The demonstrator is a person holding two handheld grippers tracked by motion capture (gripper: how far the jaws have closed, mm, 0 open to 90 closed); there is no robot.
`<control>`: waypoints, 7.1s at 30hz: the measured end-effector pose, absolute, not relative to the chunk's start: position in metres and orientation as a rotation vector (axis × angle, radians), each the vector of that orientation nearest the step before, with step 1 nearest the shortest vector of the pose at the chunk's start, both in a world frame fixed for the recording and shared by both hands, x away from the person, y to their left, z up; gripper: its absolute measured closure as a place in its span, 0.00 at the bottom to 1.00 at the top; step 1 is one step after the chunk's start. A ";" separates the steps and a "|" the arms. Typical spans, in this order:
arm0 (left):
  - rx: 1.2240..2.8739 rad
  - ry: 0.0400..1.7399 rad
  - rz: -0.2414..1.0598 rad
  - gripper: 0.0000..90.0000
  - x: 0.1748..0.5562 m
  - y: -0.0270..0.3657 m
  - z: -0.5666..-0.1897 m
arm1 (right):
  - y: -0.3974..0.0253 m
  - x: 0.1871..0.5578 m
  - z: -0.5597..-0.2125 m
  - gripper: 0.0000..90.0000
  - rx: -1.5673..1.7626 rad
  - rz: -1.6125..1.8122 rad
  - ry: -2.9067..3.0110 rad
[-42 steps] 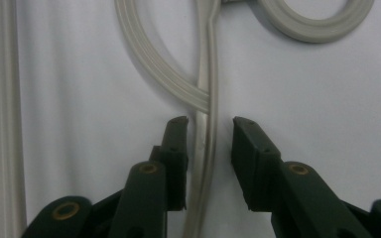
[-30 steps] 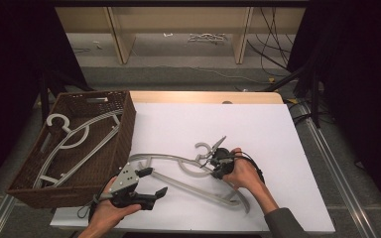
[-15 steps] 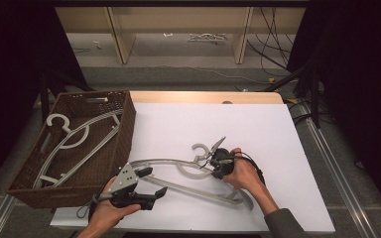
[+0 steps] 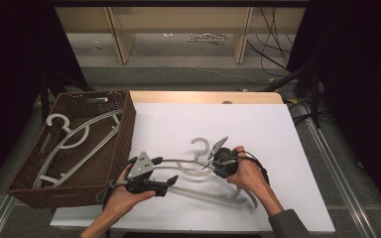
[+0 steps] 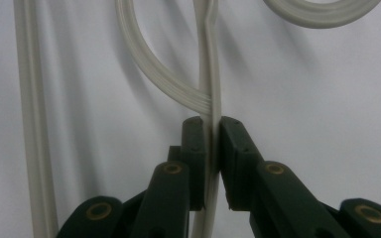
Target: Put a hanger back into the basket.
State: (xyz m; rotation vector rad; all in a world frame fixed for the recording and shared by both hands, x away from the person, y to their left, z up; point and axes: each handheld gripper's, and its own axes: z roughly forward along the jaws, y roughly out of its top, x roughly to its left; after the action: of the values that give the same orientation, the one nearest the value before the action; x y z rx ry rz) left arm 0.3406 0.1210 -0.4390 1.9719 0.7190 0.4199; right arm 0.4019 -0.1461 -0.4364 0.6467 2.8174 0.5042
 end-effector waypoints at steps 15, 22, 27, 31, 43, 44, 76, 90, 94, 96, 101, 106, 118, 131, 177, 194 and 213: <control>2.221 0.668 0.457 0.31 0.390 0.077 -0.447 | -0.144 0.388 -0.419 0.91 0.550 0.520 2.775; 2.303 0.604 0.475 0.37 0.401 0.064 -0.448 | -0.143 0.385 -0.415 0.91 0.525 0.521 2.773; 2.338 0.546 0.472 0.56 0.402 0.059 -0.446 | -0.143 0.384 -0.414 0.91 0.511 0.522 2.776; 2.397 0.314 0.547 0.76 0.399 0.058 -0.437 | -0.142 0.382 -0.411 0.91 0.483 0.523 2.766; 2.402 0.264 0.524 0.87 0.386 0.064 -0.420 | -0.150 0.383 -0.397 0.76 0.495 0.631 2.672; 2.381 0.268 0.505 0.88 0.386 0.066 -0.417 | -0.151 0.383 -0.396 0.73 0.519 0.658 2.658; 2.180 0.550 0.424 0.90 0.398 0.106 -0.383 | -0.188 0.355 -0.362 0.32 0.870 1.237 2.177; 2.169 0.565 0.442 0.90 0.393 0.106 -0.363 | -0.199 0.336 -0.375 0.31 0.856 1.316 2.114; 2.164 0.554 0.427 0.90 0.394 0.104 -0.355 | -0.207 0.332 -0.381 0.31 0.874 1.333 2.100; 2.162 0.562 0.426 0.90 0.395 0.102 -0.350 | -0.211 0.329 -0.385 0.31 0.896 1.337 2.085; 2.163 0.552 0.441 0.90 0.396 0.097 -0.336 | -0.217 0.326 -0.390 0.31 0.909 1.337 2.056; 2.174 0.532 0.472 0.90 0.398 0.093 -0.321 | -0.219 0.324 -0.396 0.30 0.913 1.350 2.056; 2.158 0.556 0.447 0.90 0.407 0.112 -0.301 | -0.222 0.322 -0.406 0.29 0.930 1.339 2.080; 2.111 0.668 0.560 0.90 0.415 0.173 -0.284 | -0.221 0.319 -0.411 0.29 0.949 1.323 2.119; 1.952 1.141 0.841 0.89 0.446 0.359 -0.333 | -0.222 0.318 -0.421 0.29 0.962 1.299 2.135; 1.925 1.232 0.841 0.89 0.430 0.402 -0.355 | -0.221 0.319 -0.424 0.29 0.962 1.300 2.139; 2.064 1.217 0.768 0.89 0.428 0.401 -0.379 | -0.222 0.319 -0.424 0.29 0.966 1.268 2.166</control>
State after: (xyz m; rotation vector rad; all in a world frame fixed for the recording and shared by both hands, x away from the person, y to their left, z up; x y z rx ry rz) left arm 0.4284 0.4014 -0.3792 2.0636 1.2167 0.7683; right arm 0.3188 -0.2217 -0.4236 0.9663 2.1658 1.2679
